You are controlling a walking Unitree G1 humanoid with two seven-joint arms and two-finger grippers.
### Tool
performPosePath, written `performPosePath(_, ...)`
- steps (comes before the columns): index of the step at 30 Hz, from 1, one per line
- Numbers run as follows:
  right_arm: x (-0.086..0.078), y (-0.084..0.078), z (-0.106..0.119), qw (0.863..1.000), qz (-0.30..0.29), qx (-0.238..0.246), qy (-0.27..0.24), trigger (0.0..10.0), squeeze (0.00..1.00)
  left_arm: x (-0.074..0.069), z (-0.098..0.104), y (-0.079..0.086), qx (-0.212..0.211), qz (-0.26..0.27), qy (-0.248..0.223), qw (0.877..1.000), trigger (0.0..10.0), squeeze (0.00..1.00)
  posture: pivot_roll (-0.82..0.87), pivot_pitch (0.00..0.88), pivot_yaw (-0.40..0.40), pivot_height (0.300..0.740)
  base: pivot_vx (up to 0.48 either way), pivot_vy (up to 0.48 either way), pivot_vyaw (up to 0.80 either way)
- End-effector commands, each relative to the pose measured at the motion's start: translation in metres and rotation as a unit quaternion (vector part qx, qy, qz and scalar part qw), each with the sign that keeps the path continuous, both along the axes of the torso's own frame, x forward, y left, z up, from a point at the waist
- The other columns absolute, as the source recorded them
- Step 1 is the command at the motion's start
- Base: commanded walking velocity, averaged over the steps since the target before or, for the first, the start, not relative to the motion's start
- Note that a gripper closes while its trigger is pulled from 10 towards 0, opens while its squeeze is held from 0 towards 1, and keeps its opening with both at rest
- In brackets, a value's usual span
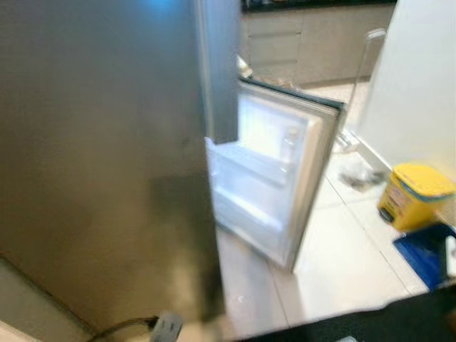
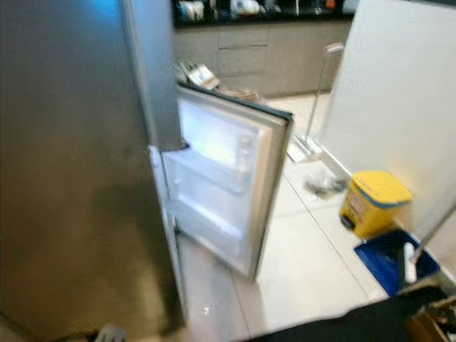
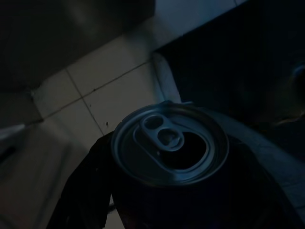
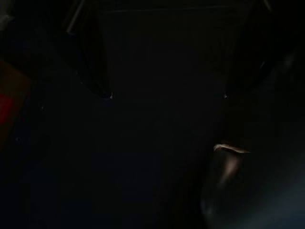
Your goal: Restocking fridge
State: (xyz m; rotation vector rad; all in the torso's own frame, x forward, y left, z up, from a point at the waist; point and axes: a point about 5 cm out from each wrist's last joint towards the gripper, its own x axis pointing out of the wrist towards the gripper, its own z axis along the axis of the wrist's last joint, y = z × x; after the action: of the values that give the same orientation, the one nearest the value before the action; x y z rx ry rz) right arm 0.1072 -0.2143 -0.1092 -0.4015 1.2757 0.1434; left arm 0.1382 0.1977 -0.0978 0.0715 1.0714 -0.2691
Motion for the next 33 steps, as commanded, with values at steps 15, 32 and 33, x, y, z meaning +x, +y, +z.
performPosePath(15, 0.0010, -0.0007, 0.0004, 1.000, 0.004, 0.001, 0.000, 10.0, 0.00, -0.0033, -0.0029, -0.0158, -0.027, 0.000, 0.005, 1.000, 10.0, 0.00, 0.04, 0.000, 0.007, 0.740, 0.000, -0.435, 0.00)
performPosePath(32, 0.0002, -0.0006, 0.0003, 1.000, -0.003, 0.008, -0.001, 10.0, 0.00, -0.0043, -0.0036, -0.0182, -0.028, -0.003, 0.008, 1.000, 10.0, 0.00, 0.03, 0.000, 0.005, 0.740, 0.000, 0.000, 0.00)
performPosePath(33, 0.0002, -0.0006, 0.0003, 1.000, -0.003, 0.008, -0.001, 10.0, 0.00, -0.0043, -0.0036, -0.0182, -0.028, -0.003, 0.008, 1.000, 10.0, 0.00, 0.03, 0.000, 0.005, 0.740, 0.000, 0.000, 0.00)
